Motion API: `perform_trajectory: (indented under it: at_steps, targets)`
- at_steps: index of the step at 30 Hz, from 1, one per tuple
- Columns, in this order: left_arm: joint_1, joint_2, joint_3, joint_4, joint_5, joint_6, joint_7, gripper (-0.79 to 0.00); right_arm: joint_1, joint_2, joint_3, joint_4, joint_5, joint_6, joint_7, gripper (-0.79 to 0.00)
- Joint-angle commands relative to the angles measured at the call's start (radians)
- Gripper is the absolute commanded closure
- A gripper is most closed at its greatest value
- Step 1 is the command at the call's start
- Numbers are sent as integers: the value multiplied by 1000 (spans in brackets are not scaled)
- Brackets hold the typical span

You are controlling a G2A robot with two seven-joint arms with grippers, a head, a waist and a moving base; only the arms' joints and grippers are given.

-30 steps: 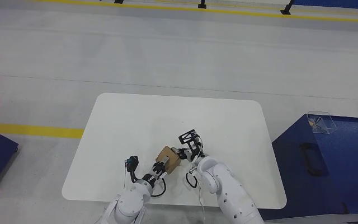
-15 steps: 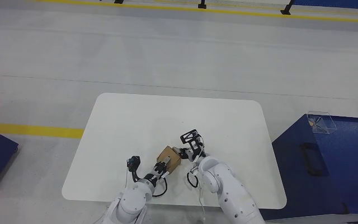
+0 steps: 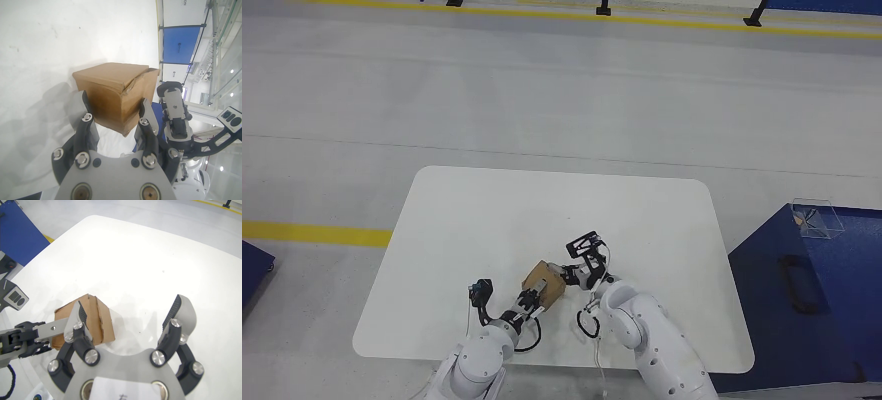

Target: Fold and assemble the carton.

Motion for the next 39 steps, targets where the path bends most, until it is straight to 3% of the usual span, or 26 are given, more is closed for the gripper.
perform_trajectory:
  at_steps: [1,6,12,14,19,22,33,35,37,39]
  targets:
    - [1,0,0,-1,0,-2,1,-465,6,-1,-10,12,-7,1,14,-785]
    - [7,2,-2,-8,-3,-8,2,-474,28,-5,-25,49,-11,27,34,-785]
    - [23,4,-4,-34,5,-37,19,-640,39,-7,-31,66,-4,34,41,-785]
    - [35,5,-6,-54,17,-58,38,-785,40,-7,-32,67,-4,35,42,-785]
    - [88,15,-17,-133,114,-170,113,-785,34,-3,-16,49,11,32,27,-785]
    - [126,29,-18,-163,326,-307,208,-785,23,1,9,26,20,35,14,-785]
    - [123,30,-23,-163,355,-303,215,-785,70,-4,-15,102,-23,99,24,-785]
    - [118,37,-28,-164,490,-304,236,-785,94,-10,-32,137,-19,96,26,-785]
    - [115,49,-23,-175,605,-375,184,-785,118,-15,-50,169,-21,99,24,-785]
    - [115,70,-38,-182,875,-441,158,-785,139,-21,-67,194,-16,87,23,-785]
